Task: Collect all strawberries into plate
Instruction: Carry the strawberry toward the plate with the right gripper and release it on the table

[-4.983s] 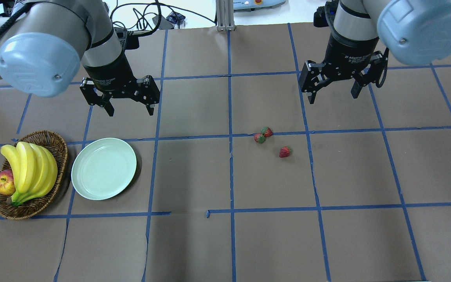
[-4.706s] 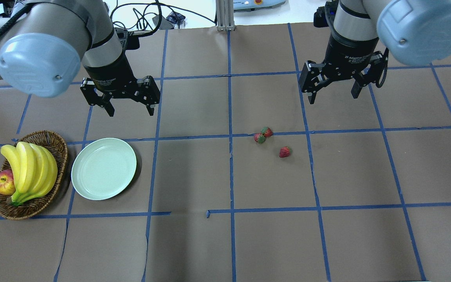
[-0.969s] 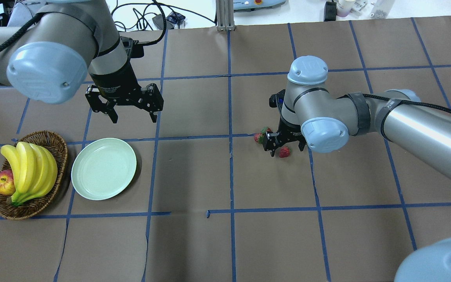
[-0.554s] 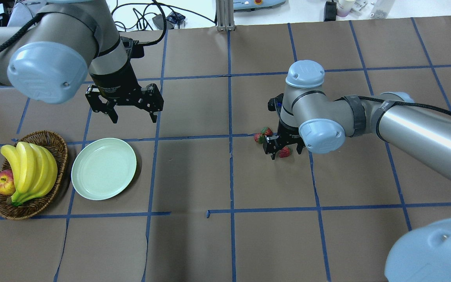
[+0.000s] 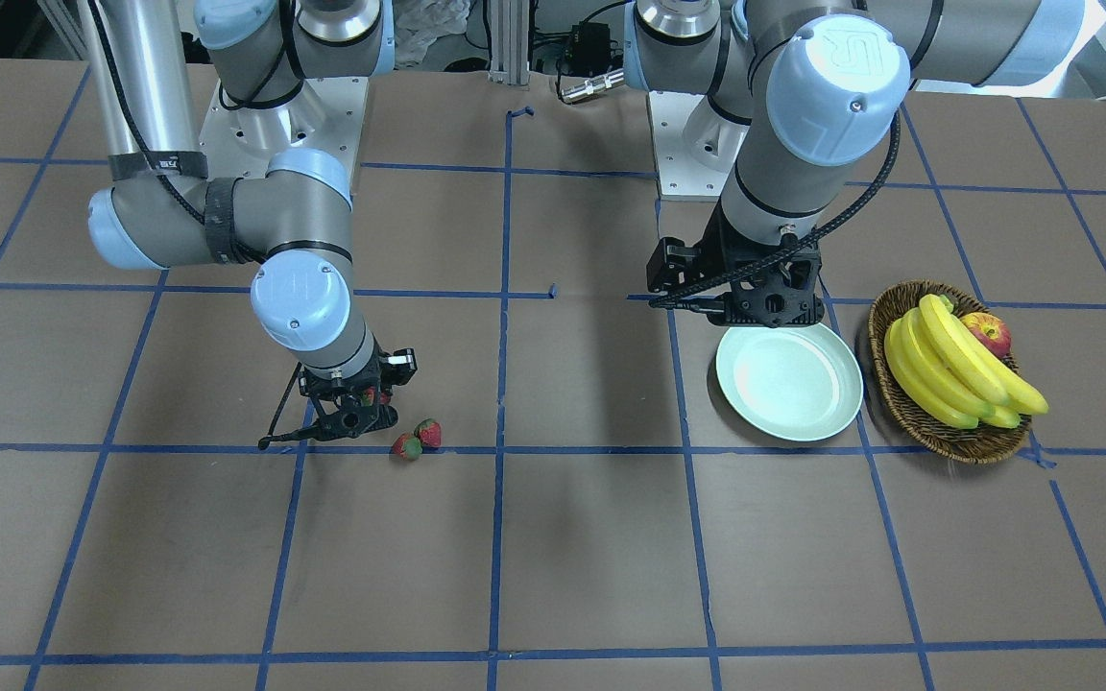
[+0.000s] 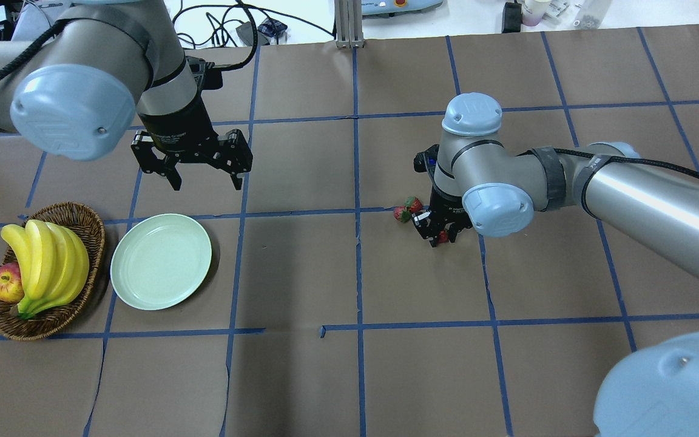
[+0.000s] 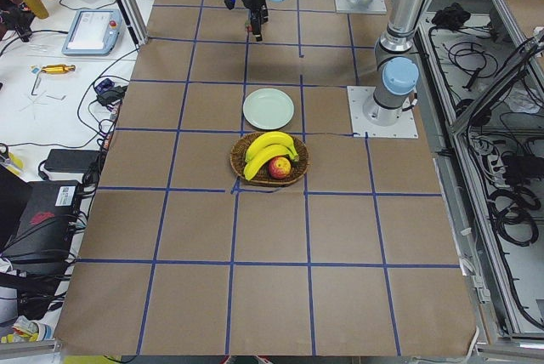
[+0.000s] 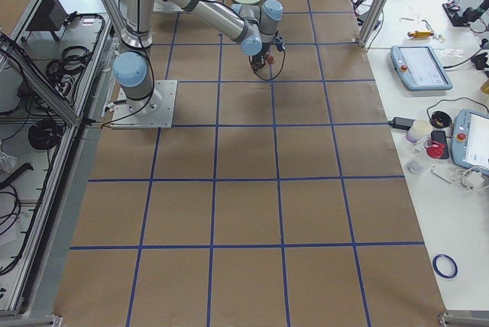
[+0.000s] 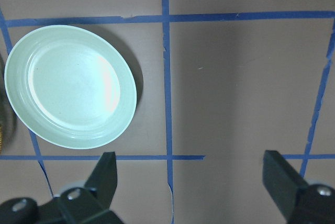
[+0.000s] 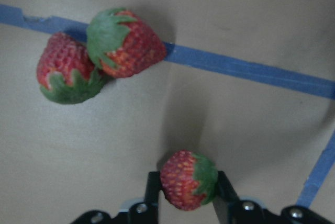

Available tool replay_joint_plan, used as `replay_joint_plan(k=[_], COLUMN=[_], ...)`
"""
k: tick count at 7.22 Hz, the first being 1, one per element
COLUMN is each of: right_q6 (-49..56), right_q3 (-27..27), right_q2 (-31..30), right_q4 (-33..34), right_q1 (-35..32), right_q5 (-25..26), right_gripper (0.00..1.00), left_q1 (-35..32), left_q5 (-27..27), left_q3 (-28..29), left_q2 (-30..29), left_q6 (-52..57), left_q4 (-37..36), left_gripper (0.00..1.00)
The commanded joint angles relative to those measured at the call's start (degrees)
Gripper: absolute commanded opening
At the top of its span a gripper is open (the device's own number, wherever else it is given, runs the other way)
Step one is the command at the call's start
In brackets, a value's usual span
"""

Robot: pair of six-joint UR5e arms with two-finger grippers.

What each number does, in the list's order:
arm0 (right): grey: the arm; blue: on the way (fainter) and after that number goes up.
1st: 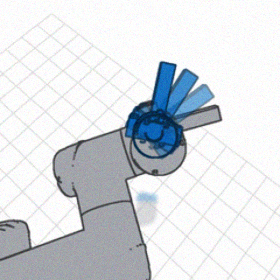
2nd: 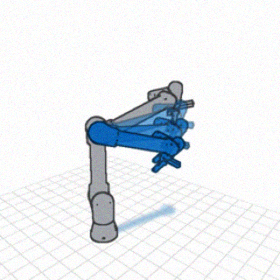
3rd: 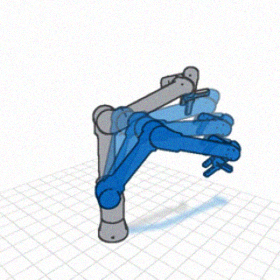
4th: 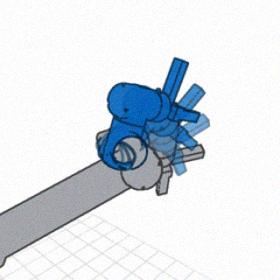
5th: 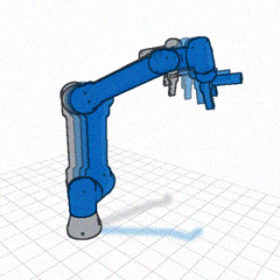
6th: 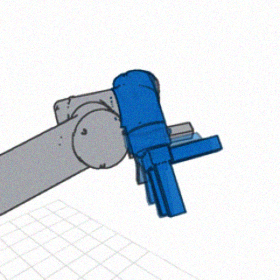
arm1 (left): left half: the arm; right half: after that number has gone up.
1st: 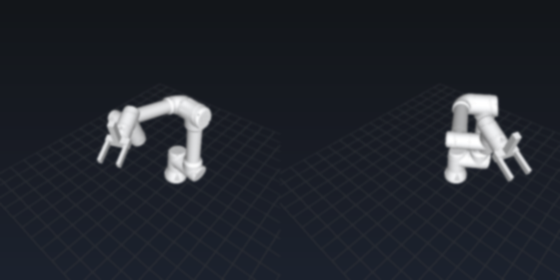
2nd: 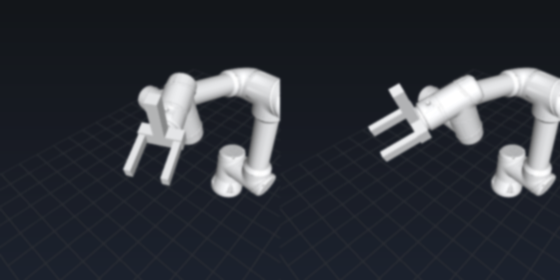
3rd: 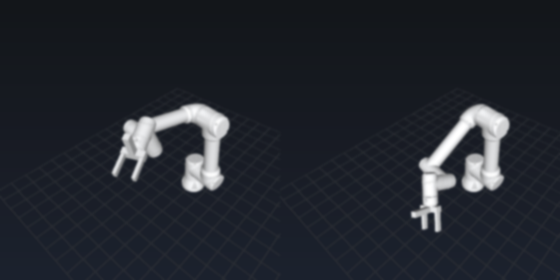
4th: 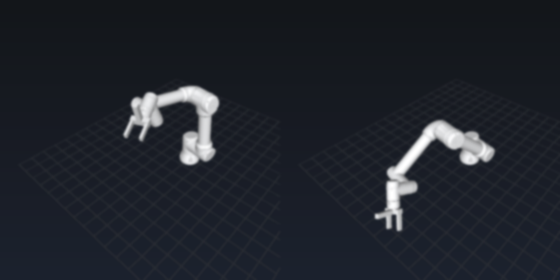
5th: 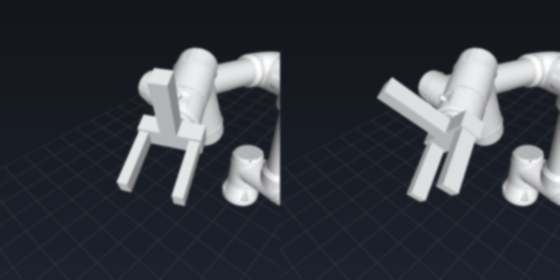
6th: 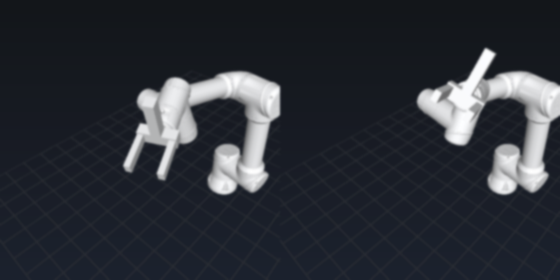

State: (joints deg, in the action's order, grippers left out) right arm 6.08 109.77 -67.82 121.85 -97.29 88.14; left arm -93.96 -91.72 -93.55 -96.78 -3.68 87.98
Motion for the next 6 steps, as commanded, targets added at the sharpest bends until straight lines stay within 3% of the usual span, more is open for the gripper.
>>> replay_joint_plan(k=[1,4,6], right_q6=[-0.19,-1.16,-6.67], right_q3=[-0.70,-7.36,-9.57], right_q2=[-0.64,-3.54,-3.46], right_q4=[0.05,-3.62,-3.64], right_q1=[0.00,-1.13,-6.30], right_q5=[0.10,-0.25,-0.51], right_gripper=[0.00,0.00,0.00], left_q1=[0.00,0.18,1.66], left_q5=[-0.04,-0.04,-0.22], left_q3=[0.03,0.12,0.12], left_q2=[0.01,0.27,0.36], left_q6=[-0.01,0.25,0.96], left_q4=[0.00,0.00,-2.97], left_gripper=[1.00,1.00,1.00])
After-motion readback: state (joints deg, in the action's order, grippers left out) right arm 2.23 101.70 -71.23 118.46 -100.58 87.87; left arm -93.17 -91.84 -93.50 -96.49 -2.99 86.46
